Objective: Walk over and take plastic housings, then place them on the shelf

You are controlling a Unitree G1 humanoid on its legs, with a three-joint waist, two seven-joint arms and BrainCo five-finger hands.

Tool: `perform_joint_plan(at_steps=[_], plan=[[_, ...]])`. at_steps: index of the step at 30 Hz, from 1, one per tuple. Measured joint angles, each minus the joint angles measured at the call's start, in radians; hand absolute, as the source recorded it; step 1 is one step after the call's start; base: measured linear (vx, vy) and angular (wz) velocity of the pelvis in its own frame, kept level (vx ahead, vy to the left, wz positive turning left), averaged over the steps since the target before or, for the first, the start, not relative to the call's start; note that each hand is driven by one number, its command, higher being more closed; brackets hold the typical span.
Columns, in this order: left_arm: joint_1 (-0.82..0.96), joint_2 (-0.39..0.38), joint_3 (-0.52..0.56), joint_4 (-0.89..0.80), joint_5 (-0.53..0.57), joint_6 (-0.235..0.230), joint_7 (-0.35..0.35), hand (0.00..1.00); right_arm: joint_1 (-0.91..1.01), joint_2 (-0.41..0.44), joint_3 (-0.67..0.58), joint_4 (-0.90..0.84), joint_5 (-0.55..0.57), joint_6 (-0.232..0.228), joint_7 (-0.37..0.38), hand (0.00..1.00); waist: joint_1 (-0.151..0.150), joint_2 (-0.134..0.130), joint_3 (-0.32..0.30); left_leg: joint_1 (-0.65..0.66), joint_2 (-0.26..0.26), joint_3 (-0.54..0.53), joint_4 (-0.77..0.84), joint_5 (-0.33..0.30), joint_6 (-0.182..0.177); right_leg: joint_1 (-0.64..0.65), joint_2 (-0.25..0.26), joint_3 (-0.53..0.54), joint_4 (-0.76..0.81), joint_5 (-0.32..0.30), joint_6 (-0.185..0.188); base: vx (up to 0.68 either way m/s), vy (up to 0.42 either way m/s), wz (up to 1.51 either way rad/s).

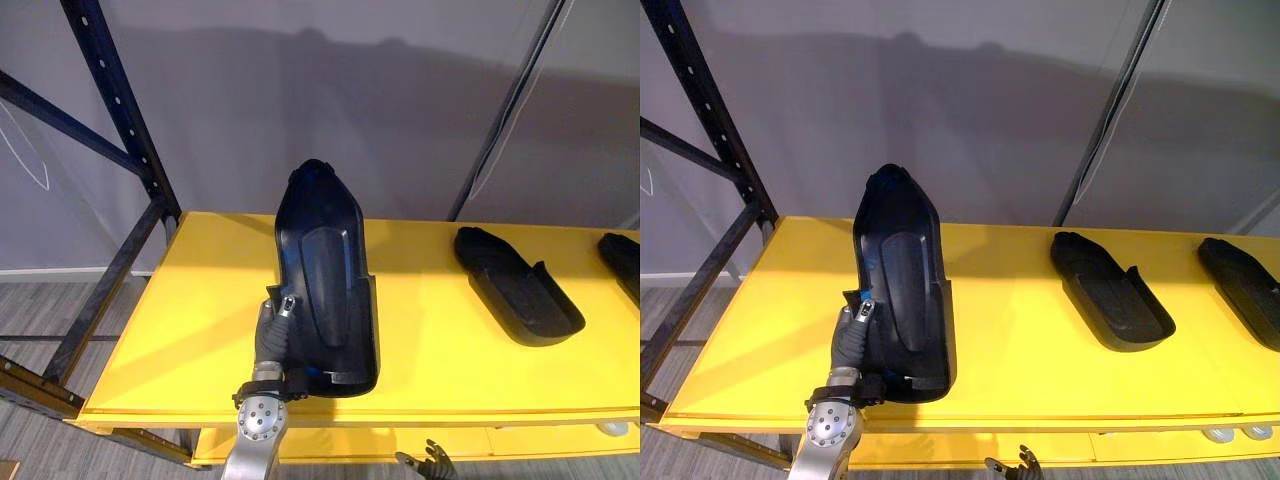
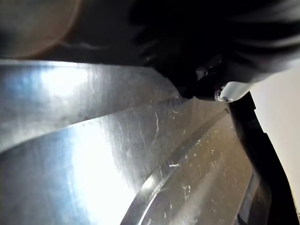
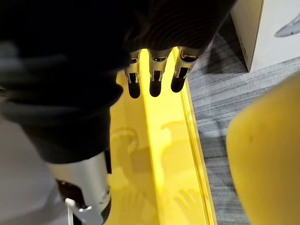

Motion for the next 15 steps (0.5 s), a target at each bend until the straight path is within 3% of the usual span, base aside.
perform_joint_plan(at_steps=[6,11,15], plan=[[-0.062,0.013,0.078,0.138,0.01,0.035,0.015,1.0,-0.011,0.0,-0.015,0.049,0.0,0.0,0.001,0.0,-0.002,0.006,-0.018,0.072,-0.014,0.011,-0.158,0.092,0.008,0.059,0.009,0.0,-0.143,0.116,-0.012,0.01,0.046,-0.01],[-0.131,0.047,0.128,0.245,0.009,0.081,0.032,1.0,-0.018,-0.002,-0.023,0.061,-0.001,0.002,0.004,0.0,-0.018,0.011,-0.017,0.089,-0.016,0.026,-0.235,0.153,0.007,0.058,0.02,0.005,-0.198,0.169,-0.017,-0.09,-0.008,-0.1],[-0.187,0.062,0.154,0.327,0.009,0.091,0.032,1.0,-0.022,-0.012,-0.042,0.067,-0.002,0.007,0.007,0.0,-0.026,0.035,-0.023,0.111,-0.018,0.04,-0.3,0.193,0.007,0.054,0.034,0.017,-0.227,0.193,-0.021,-0.16,-0.02,-0.13]])
